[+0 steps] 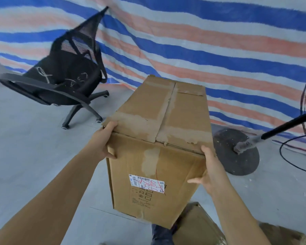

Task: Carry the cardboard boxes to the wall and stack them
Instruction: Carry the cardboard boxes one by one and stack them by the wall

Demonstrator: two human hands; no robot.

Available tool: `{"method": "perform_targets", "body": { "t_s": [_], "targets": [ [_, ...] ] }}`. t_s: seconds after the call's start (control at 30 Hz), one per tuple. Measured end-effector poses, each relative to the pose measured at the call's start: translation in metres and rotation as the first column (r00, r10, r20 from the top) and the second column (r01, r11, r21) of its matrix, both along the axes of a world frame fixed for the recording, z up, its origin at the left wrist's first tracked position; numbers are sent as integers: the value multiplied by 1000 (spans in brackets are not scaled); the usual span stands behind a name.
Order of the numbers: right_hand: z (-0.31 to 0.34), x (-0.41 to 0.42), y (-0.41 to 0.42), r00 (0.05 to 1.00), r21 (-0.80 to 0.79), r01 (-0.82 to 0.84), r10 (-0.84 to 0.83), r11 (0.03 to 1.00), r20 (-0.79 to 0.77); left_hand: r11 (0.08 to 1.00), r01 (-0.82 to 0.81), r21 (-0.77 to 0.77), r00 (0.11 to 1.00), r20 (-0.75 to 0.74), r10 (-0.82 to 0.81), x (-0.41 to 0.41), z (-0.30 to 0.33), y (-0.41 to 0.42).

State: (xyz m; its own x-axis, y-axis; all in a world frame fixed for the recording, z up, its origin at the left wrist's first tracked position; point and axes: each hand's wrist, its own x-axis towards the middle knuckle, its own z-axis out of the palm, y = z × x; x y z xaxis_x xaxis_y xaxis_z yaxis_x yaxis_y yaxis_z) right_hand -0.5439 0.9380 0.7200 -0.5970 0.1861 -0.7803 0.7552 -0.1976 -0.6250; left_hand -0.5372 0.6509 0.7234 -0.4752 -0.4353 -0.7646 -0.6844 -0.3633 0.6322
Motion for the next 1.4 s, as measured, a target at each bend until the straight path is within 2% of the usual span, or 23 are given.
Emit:
{"method": "perform_targets", "body": {
  "t_s": [0.2,0.37,0.5,0.67,0.87,1.03,1.4],
  "targets": [
    [26,117,-116,987,13,-102,103,995,-125,998,-53,-46,995,-87,49,118,44,-114],
    [47,200,-200,982,22,-171,172,985,-83,989,-108,-99,990,-103,97,222,63,-200],
    [54,246,-251,954,49,-291,293,956,-63,979,-161,-121,984,-94,151,291,68,-250],
    [48,275,-313,877,48,-479,480,877,-23,935,-337,-106,941,-69,331,383,61,-294],
    [41,295,-404,677,22,-733,732,680,-69,767,-636,-83,772,-75,632,488,62,-322],
    [47,299,-483,490,7,-870,865,493,-111,594,-797,-106,604,-121,788,540,78,-344],
    [79,241,-659,195,-30,-981,954,193,-228,292,-946,-138,319,-254,913,522,111,-431]
  ]
}}
